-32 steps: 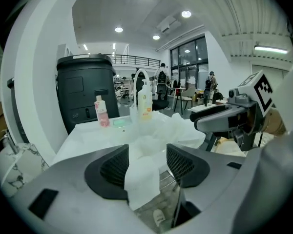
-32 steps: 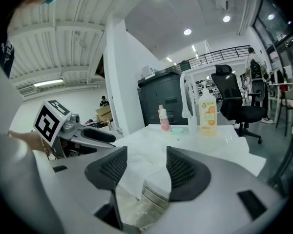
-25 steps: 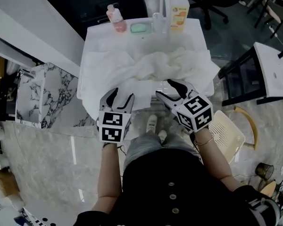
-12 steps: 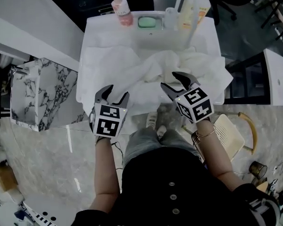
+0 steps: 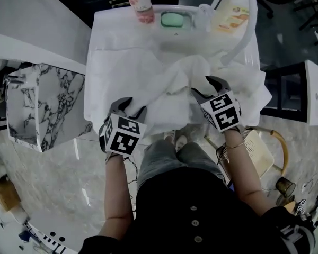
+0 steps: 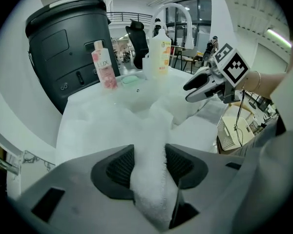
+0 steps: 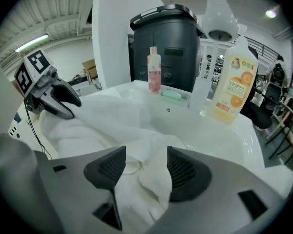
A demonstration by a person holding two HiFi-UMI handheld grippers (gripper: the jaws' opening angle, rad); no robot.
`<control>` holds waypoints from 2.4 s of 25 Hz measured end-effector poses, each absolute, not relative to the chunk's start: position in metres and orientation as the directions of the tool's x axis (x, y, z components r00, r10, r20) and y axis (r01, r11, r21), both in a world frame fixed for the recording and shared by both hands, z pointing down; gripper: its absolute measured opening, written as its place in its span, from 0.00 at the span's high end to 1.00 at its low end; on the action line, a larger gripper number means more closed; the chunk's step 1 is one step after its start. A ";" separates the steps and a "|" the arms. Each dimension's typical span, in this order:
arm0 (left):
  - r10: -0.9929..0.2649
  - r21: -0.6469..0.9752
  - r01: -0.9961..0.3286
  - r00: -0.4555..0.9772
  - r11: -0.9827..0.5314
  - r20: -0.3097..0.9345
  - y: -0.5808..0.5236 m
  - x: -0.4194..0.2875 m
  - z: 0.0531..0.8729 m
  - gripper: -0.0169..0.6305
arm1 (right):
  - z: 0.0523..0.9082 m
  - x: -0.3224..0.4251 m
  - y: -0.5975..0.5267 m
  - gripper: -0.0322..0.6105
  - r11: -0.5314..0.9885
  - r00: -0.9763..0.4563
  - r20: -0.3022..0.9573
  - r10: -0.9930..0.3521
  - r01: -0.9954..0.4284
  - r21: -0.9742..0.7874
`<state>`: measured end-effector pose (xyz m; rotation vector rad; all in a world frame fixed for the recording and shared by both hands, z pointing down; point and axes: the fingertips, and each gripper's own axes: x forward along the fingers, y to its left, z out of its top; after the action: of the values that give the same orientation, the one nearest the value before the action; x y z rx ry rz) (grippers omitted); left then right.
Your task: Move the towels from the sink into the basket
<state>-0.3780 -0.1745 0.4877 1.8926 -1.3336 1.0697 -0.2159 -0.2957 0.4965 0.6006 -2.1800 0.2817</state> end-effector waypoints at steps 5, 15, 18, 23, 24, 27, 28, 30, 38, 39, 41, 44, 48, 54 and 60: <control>-0.475 -0.003 -0.949 0.156 -0.317 0.866 -0.182 -0.389 0.497 0.82 | 0.525 -0.202 -0.314 0.54 0.851 -0.408 0.852 -0.327 -0.520 0.077; -0.457 0.080 -0.939 0.236 -0.335 0.857 -0.186 -0.391 0.503 0.86 | 0.557 -0.186 -0.321 0.80 0.847 -0.283 0.913 -0.294 -0.519 0.112; -0.459 0.087 -0.935 0.248 -0.345 0.853 -0.188 -0.391 0.501 0.87 | 0.551 -0.192 -0.317 0.88 0.852 -0.312 0.901 -0.301 -0.513 0.107; -0.477 0.076 -0.920 0.268 -0.384 0.837 -0.189 -0.389 0.492 0.88 | 0.519 -0.202 -0.302 0.90 0.839 -0.414 0.838 -0.356 -0.537 0.091; -0.479 0.076 -0.918 0.272 -0.389 0.835 -0.189 -0.389 0.489 0.88 | 0.514 -0.204 -0.298 0.90 0.837 -0.438 0.821 -0.365 -0.541 0.084; -0.500 0.076 -0.915 0.284 -0.396 0.818 -0.192 -0.384 0.480 0.89 | 0.496 -0.199 -0.288 0.90 0.823 -0.490 0.773 -0.403 -0.564 0.071; -0.512 0.075 -0.914 0.289 -0.398 0.809 -0.193 -0.380 0.476 0.89 | 0.488 -0.197 -0.285 0.90 0.815 -0.506 0.756 -0.416 -0.576 0.063; -0.531 0.079 -0.911 0.305 -0.405 0.791 -0.194 -0.369 0.467 0.89 | 0.475 -0.192 -0.277 0.90 0.803 -0.544 0.718 -0.434 -0.594 0.035; -0.608 0.075 -0.881 0.381 -0.467 0.697 -0.190 -0.291 0.422 0.90 | 0.419 -0.156 -0.239 0.90 0.782 -0.652 0.580 -0.489 -0.622 -0.040; -0.614 0.071 -0.874 0.393 -0.480 0.684 -0.189 -0.279 0.416 0.90 | 0.411 -0.149 -0.234 0.90 0.780 -0.658 0.565 -0.499 -0.624 -0.038; -0.626 0.067 -0.860 0.420 -0.507 0.657 -0.185 -0.255 0.404 0.90 | 0.396 -0.135 -0.223 0.90 0.776 -0.665 0.536 -0.520 -0.630 -0.027; -0.643 0.061 -0.837 0.462 -0.544 0.611 -0.180 -0.221 0.384 0.90 | 0.375 -0.112 -0.206 0.90 0.763 -0.659 0.501 -0.560 -0.647 0.002; -0.665 0.058 -0.810 0.517 -0.583 0.539 -0.174 -0.178 0.353 0.90 | 0.355 -0.083 -0.183 0.90 0.736 -0.662 0.450 -0.599 -0.677 -0.016; -0.658 0.010 -0.740 0.605 -0.673 0.447 -0.159 -0.116 0.309 0.90 | 0.322 -0.036 -0.151 0.90 0.679 -0.639 0.373 -0.672 -0.734 -0.033; -0.606 -0.037 -0.644 0.697 -0.764 0.385 -0.137 -0.050 0.271 0.90 | 0.270 0.017 -0.121 0.90 0.614 -0.591 0.261 -0.763 -0.790 0.006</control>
<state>-0.0501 -0.1366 0.2715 2.8004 -1.0342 0.5807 0.0174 -0.1211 0.2702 1.2744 -2.6017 0.1616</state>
